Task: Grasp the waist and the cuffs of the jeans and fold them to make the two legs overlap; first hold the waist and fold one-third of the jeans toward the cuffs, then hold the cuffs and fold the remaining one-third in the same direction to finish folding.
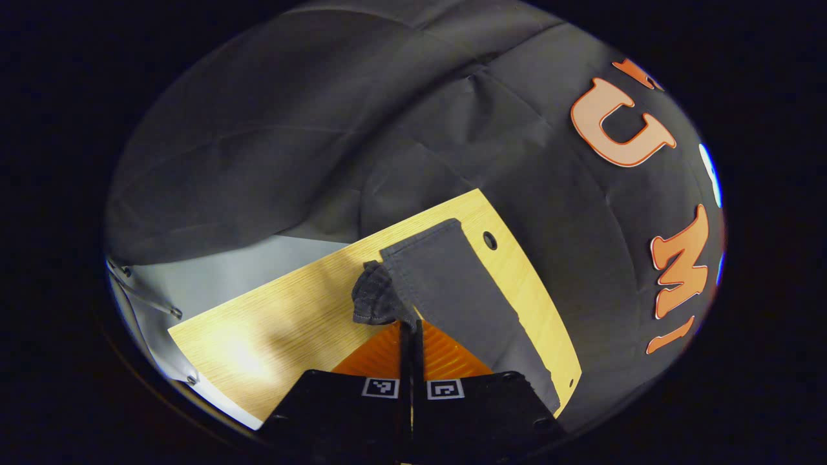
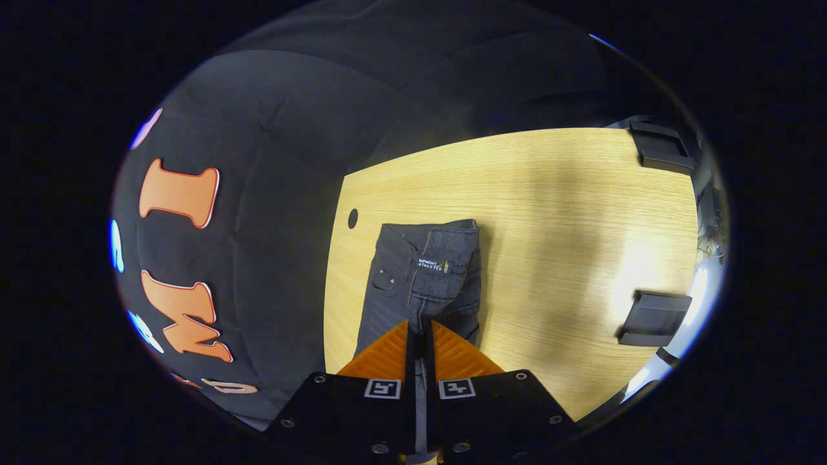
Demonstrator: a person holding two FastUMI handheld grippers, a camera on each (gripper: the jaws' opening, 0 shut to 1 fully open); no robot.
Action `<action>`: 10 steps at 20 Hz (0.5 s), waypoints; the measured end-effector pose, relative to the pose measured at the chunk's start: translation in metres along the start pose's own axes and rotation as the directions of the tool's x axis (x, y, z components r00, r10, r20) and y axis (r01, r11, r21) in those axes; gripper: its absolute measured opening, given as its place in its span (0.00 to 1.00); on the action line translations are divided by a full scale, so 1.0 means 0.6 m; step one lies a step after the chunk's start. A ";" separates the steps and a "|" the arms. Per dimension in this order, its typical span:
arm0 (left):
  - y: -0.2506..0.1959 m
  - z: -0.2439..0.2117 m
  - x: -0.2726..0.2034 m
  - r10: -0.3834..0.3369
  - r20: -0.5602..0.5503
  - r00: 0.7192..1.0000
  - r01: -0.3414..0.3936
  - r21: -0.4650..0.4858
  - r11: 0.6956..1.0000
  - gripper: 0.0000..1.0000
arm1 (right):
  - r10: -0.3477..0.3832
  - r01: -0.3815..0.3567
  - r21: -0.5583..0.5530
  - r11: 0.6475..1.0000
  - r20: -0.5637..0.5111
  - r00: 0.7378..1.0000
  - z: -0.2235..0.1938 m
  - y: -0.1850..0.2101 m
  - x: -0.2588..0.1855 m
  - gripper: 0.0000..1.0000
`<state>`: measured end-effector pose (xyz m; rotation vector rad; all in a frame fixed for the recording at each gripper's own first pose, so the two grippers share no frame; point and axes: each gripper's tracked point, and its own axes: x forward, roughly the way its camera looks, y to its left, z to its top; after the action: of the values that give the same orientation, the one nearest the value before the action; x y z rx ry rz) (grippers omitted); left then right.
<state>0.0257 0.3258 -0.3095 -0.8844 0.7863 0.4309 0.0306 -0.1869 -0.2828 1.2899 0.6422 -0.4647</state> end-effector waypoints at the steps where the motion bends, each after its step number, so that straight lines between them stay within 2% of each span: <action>1: -0.011 0.006 -0.001 -0.013 0.004 1.000 0.013 0.011 1.000 0.01 | 0.001 -0.001 -0.011 1.000 0.006 1.000 0.002 0.005 -0.002 0.07; 5: -0.043 0.046 0.007 -0.035 0.035 0.999 0.033 0.051 0.998 0.01 | 0.015 -0.015 0.000 1.000 0.022 1.000 0.016 0.030 -0.001 0.08; 10: -0.088 0.083 0.041 -0.030 0.063 0.998 0.021 0.130 0.991 0.01 | 0.030 -0.030 -0.007 1.000 0.029 0.999 0.032 0.070 0.017 0.08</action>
<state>0.0958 0.3365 -0.2814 -0.7550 0.7343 0.3799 0.0687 -0.1955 -0.2565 1.2831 0.5983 -0.4558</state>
